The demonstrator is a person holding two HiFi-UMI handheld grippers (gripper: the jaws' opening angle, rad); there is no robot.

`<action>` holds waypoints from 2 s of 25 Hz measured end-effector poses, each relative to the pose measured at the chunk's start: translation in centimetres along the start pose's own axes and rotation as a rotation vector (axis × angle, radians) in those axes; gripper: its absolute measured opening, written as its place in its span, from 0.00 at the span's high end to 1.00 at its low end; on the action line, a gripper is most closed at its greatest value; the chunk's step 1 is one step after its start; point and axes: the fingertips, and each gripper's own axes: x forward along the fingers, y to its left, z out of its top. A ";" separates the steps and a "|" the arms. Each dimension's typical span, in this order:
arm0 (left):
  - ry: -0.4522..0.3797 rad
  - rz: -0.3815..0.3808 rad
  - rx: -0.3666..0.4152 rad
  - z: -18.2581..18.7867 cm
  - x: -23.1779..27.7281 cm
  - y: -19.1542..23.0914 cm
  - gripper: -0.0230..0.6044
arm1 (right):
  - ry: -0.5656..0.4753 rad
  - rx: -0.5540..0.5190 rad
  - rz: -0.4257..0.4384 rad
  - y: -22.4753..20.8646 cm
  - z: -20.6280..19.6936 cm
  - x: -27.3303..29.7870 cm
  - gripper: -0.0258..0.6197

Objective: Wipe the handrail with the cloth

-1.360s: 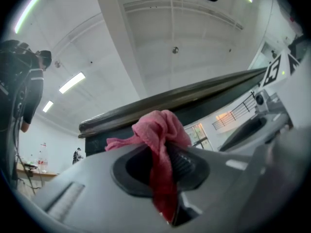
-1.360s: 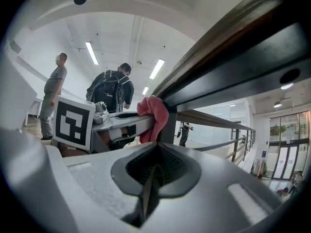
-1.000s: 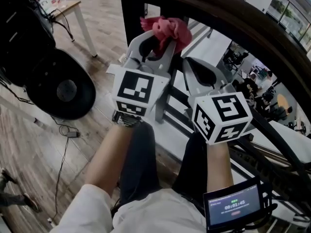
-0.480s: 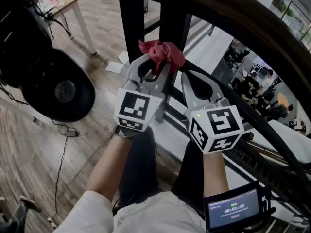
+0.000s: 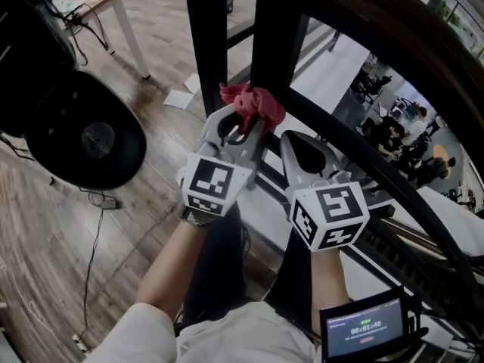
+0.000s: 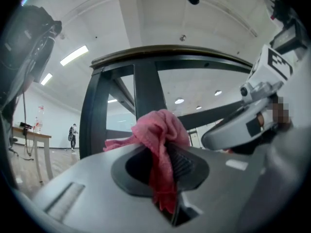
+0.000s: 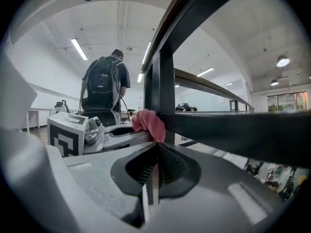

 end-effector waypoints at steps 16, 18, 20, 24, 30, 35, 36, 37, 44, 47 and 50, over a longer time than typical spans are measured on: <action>0.128 -0.030 -0.101 -7.5 -1.2 -2.3 0.84 | 0.111 0.020 -0.021 -0.1 -4.8 1.3 0.96; 0.147 -0.036 -0.107 -8.4 -1.3 -2.7 0.84 | 0.121 0.017 -0.023 0.0 -5.4 1.2 0.96; 0.166 -0.038 -0.117 -9.4 -1.3 -3.0 0.84 | 0.132 0.018 -0.024 0.0 -6.0 1.3 0.96; 0.208 -0.053 -0.146 -11.0 -1.2 -2.7 0.84 | 0.157 0.029 -0.034 -0.1 -7.0 2.0 0.96; 0.239 -0.062 -0.129 -10.7 -1.3 -2.8 0.84 | 0.166 0.038 -0.042 0.1 -7.2 1.5 0.96; 0.119 -0.067 -0.073 -5.2 -0.4 -2.8 0.84 | 0.115 0.015 -0.054 -0.2 -4.1 0.2 0.96; 0.094 -0.064 -0.060 -4.0 -0.2 -2.6 0.84 | 0.096 0.012 -0.054 -0.2 -3.2 -0.2 0.96; 0.071 -0.060 -0.049 -2.7 -0.1 -2.3 0.84 | 0.076 0.011 -0.051 -0.2 -2.3 -0.5 0.96; -0.040 -0.024 -0.002 3.3 1.2 -1.2 0.84 | -0.022 -0.017 -0.029 0.0 2.1 -2.6 0.96; -0.048 0.006 0.040 4.0 1.4 -1.1 0.84 | -0.052 -0.023 -0.044 -0.4 3.1 -3.3 0.96; -0.057 -0.003 0.066 4.7 1.7 -2.0 0.84 | -0.084 -0.028 -0.048 -0.8 4.3 -4.1 0.96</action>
